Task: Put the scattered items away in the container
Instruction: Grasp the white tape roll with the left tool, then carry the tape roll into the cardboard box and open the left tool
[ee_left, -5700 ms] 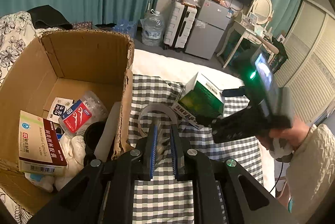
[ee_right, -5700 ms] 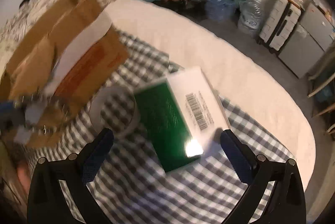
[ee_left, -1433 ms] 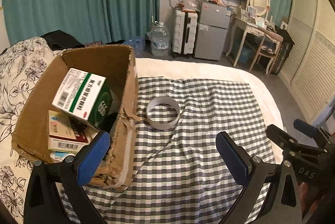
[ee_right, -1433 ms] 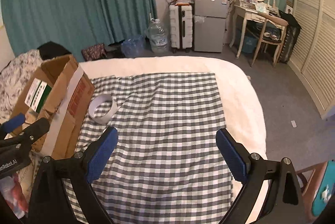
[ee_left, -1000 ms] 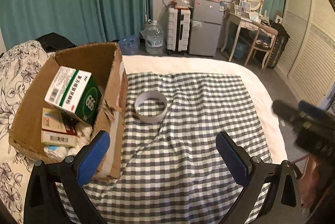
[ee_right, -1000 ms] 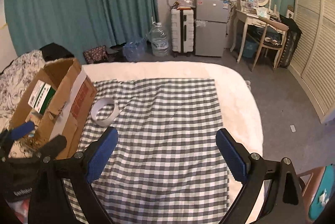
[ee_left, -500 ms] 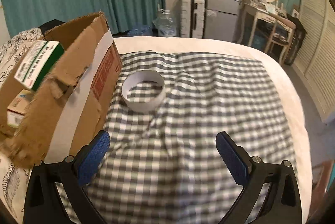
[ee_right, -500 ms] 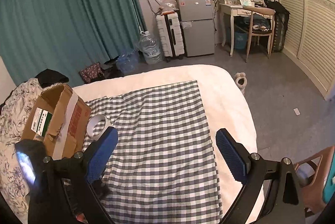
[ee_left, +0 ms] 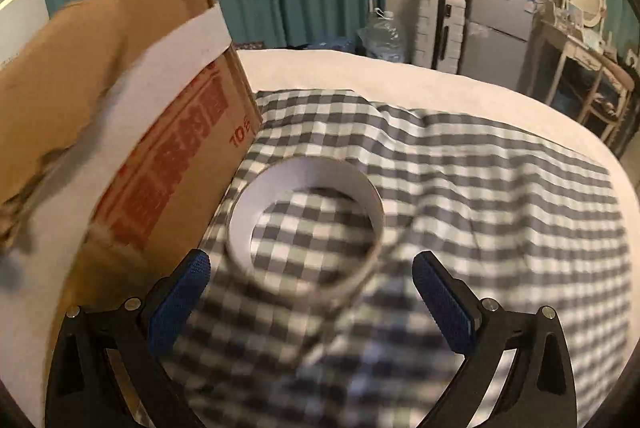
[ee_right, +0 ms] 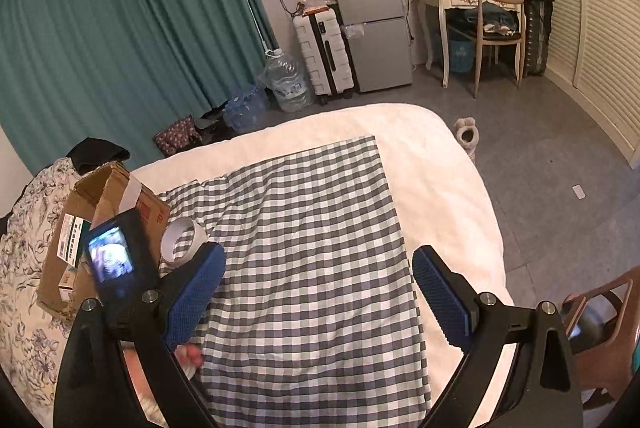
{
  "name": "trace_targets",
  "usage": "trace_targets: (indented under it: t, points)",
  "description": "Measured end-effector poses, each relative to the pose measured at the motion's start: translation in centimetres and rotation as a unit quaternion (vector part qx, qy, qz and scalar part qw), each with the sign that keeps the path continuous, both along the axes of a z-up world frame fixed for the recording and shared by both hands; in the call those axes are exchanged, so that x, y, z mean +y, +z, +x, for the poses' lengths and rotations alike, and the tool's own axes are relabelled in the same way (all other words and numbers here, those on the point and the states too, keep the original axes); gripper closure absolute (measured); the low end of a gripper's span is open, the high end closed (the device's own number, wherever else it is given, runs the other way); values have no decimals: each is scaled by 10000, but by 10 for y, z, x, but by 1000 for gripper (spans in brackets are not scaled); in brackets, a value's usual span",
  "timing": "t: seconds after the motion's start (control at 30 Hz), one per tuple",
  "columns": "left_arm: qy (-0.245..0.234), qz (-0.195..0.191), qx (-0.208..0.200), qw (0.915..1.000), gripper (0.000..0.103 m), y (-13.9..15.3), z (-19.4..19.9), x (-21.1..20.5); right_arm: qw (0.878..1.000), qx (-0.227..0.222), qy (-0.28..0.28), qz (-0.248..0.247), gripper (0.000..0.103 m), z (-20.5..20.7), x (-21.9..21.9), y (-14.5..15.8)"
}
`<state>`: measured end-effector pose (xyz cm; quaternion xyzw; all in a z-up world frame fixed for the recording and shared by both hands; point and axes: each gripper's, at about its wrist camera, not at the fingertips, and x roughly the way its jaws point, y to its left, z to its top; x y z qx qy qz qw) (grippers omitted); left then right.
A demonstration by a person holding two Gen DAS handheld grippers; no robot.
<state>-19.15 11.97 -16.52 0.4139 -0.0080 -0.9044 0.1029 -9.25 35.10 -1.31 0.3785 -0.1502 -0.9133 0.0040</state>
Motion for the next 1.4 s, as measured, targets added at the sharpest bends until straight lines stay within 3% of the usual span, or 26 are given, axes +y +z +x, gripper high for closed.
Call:
trace_targets:
  t: [0.13, 0.2, 0.37, 0.63, 0.93, 1.2, 1.3, 1.4]
  points:
    - [-324, -170, -174, 9992, 1, -16, -13, 2, 9999, -67, 20, -146, 8, -6, 4, -8]
    - [-282, -22, -26, 9996, 19, -15, -8, -7, 9997, -115, 44, -210, 8, -9, 4, -12]
    - [-633, 359, -63, 9973, 23, -4, 6, -16, 9995, -199, 75, -227, 8, -12, 2, -19]
    - [-886, 1005, 24, 9910, 25, 43, 54, -25, 9998, -76, 101, -133, 8, -3, -5, -8]
    - [-1272, 1043, 397, 9856, 25, 109, 102, -30, 9997, 229, 20, -42, 8, 16, -8, 13]
    - [-1310, 998, 891, 9823, 25, 195, 128, -83, 9992, 293, 191, 202, 8, 25, -33, 18]
    - [-1121, 816, 963, 9856, 25, 202, 126, -114, 9985, 298, 326, 313, 8, 28, -50, 18]
    - [-883, 599, 922, 9900, 25, 191, 127, -147, 9972, 295, 524, 448, 8, 29, -73, 16]
